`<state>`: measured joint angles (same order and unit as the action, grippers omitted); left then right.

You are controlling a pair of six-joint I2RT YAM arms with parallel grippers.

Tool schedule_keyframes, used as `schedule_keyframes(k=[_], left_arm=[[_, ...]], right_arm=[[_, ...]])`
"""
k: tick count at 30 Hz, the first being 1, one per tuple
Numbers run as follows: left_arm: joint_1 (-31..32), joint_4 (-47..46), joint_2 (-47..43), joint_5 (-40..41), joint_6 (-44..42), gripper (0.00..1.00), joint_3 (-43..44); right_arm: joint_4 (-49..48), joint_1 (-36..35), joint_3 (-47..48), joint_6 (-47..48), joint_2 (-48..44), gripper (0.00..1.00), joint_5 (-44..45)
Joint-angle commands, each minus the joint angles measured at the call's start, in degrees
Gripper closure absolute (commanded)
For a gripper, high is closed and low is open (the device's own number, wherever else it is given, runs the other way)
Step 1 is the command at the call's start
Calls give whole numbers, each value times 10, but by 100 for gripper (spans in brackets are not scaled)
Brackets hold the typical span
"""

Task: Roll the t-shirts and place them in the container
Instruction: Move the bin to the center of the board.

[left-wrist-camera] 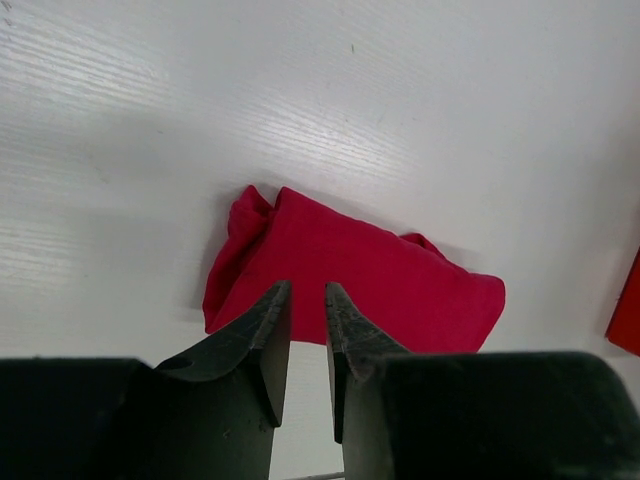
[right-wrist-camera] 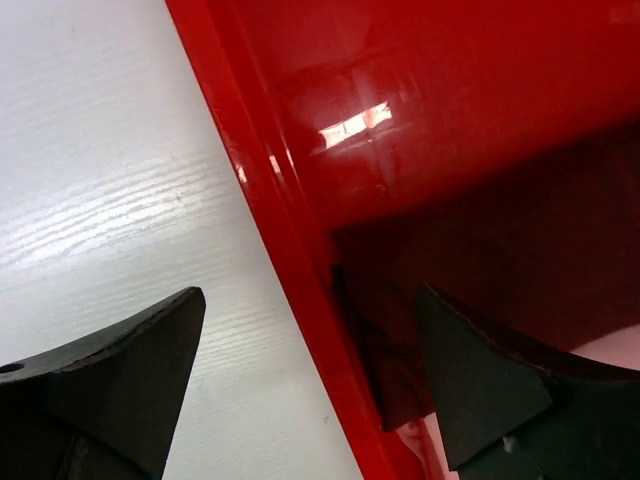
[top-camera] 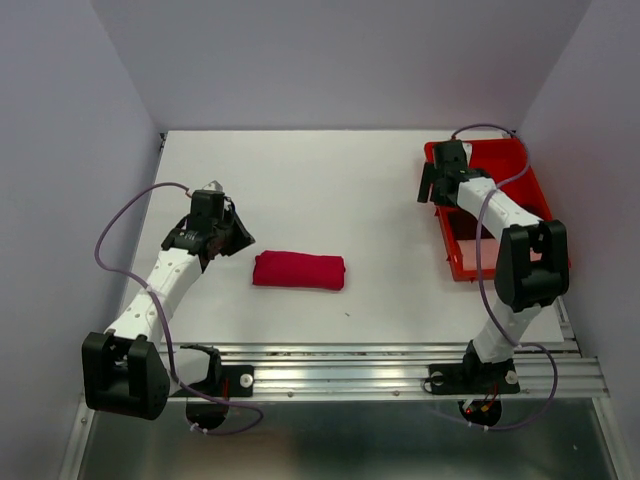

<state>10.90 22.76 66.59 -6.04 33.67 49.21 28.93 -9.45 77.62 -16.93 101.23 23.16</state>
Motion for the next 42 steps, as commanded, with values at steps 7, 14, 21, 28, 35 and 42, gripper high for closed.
schedule_keyframes(k=[7, 14, 21, 28, 35, 42], left_arm=[[2, -3, -13, -5, -11, 69, -1], [2, -7, -12, -9, -12, 69, -4], [2, -10, -11, -12, -10, 69, -9], [2, -4, -15, -12, -11, 69, -8], [2, -6, -15, -13, -8, 69, -12], [2, -14, -8, -22, -8, 69, -20]], right_arm=[[-7, 0, 37, 31, 34, 14, -118], [-31, 0, 16, 13, 20, 18, -251], [-47, -41, 43, -13, 27, 19, -284], [-55, -104, 94, -48, 76, 19, -283], [-95, -137, 132, -132, 107, 15, -301], [-97, -149, 177, -155, 135, 15, -327]])
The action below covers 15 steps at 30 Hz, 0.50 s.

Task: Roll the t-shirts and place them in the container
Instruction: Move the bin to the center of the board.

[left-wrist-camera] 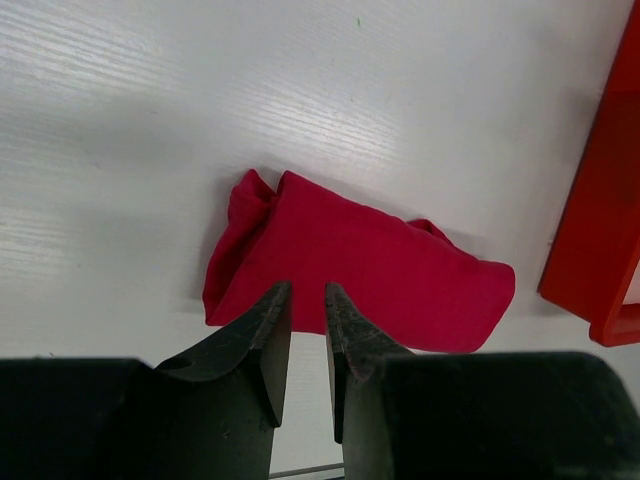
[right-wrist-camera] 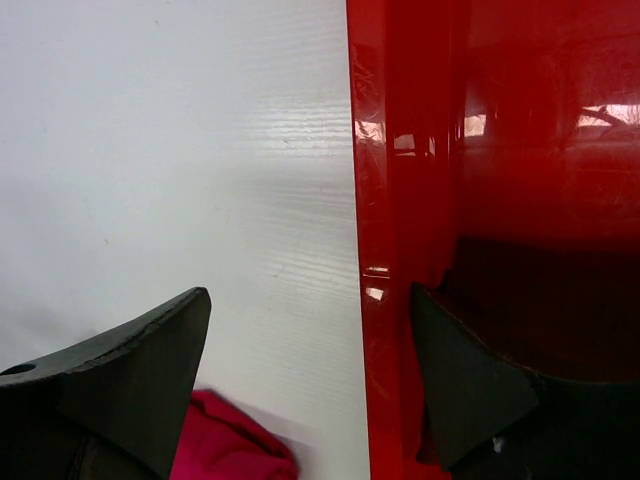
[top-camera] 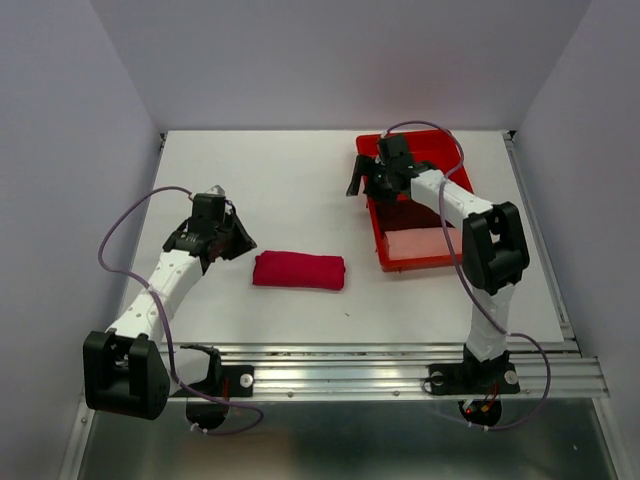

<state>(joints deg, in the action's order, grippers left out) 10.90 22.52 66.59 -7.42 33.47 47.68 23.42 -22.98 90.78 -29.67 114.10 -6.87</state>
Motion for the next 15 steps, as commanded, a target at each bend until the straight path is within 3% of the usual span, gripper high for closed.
schedule_keyframes(k=[1, 8, 15], left_arm=[[1, -11, -8, -9, -6, 69, -6], [2, -6, -19, -6, -8, 69, -4], [1, -8, -9, -10, -10, 69, 7]], right_arm=[[-36, -14, 52, -24, 5, 14, -17], [-3, -14, -29, 19, -99, 10, 175], [8, -1, -186, 23, -235, 7, 198]])
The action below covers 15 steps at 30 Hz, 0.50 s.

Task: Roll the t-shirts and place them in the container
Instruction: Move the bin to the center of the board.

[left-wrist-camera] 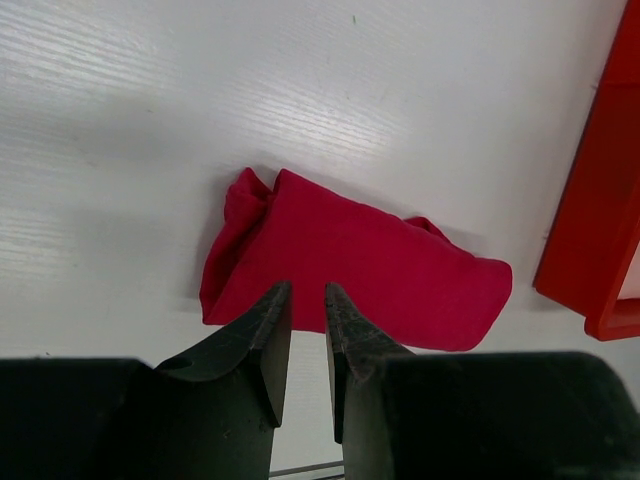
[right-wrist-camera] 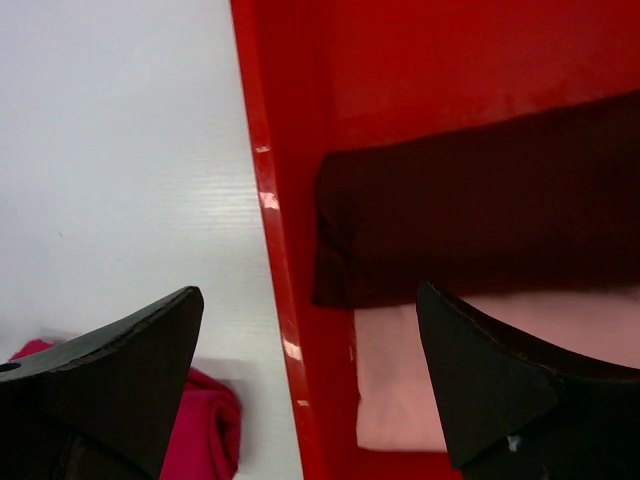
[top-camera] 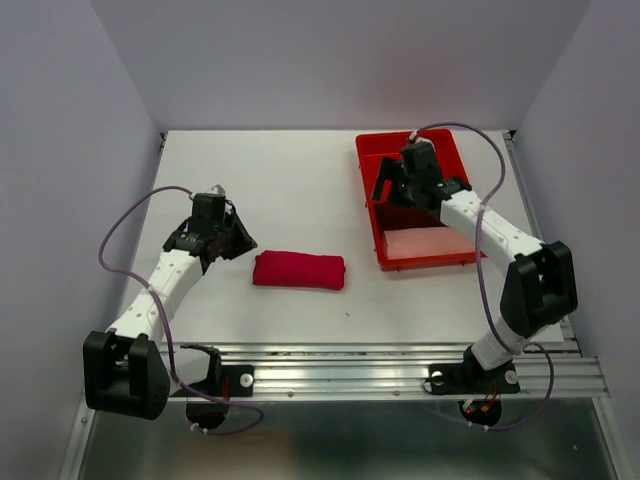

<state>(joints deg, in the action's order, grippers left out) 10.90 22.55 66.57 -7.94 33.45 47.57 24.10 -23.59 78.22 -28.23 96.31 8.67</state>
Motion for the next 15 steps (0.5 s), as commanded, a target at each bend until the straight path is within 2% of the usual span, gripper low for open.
schedule_keyframes(k=[1, 5, 9, 15], left_arm=[[2, -7, -8, -4, -12, 69, 11], [2, -7, -6, -3, -13, 69, 15], [2, -11, 2, -5, -11, 69, 14], [2, -17, 15, -4, -9, 69, 15]], right_arm=[[3, 5, -76, 6, -82, 7, 38], [5, 5, -149, 7, -135, 6, -12], [-18, 5, -201, 15, -169, 6, -129], [-37, -12, -208, 10, -162, 5, -154]])
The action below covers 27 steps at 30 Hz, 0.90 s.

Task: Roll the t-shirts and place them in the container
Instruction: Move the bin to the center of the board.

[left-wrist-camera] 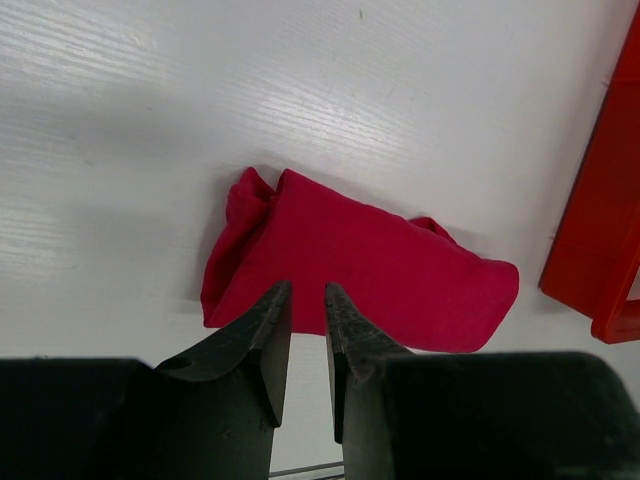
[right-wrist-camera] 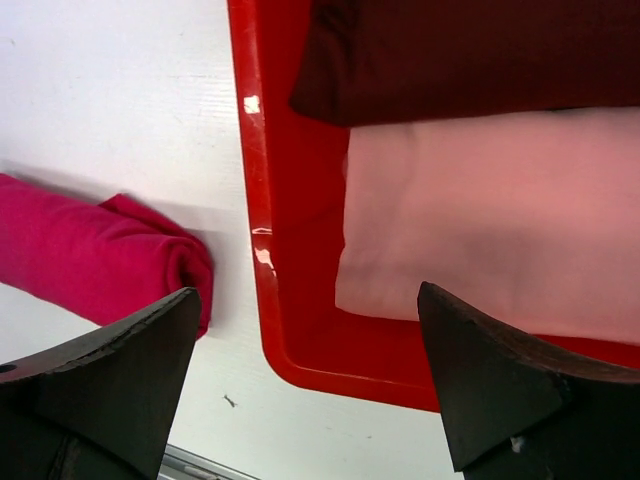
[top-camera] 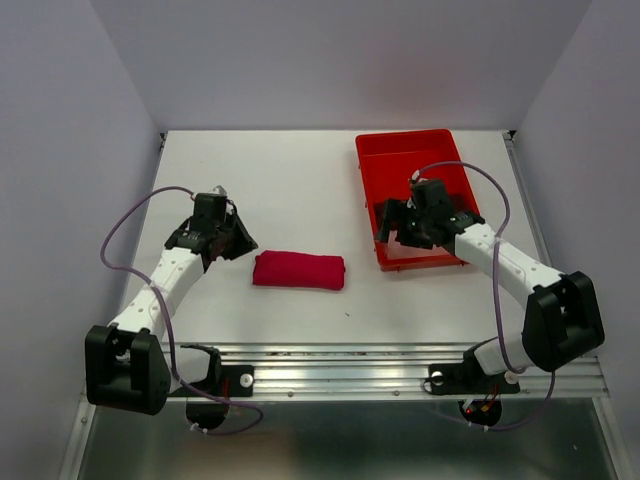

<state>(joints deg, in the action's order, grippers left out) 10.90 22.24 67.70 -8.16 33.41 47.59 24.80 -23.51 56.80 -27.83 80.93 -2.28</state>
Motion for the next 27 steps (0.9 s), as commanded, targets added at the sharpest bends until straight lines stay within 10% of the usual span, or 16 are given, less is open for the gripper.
schedule_keyframes(k=[1, 16, 27], left_arm=[[1, -14, 2, -2, -9, 69, 14], [2, -2, -3, 12, -14, 69, 15], [1, -9, 16, 17, -13, 62, 7]], right_arm=[[-48, -13, 9, 5, -2, 5, -47], [-108, -116, 64, -27, 100, 5, -98], [-25, -116, 55, -41, 1, 4, 97]])
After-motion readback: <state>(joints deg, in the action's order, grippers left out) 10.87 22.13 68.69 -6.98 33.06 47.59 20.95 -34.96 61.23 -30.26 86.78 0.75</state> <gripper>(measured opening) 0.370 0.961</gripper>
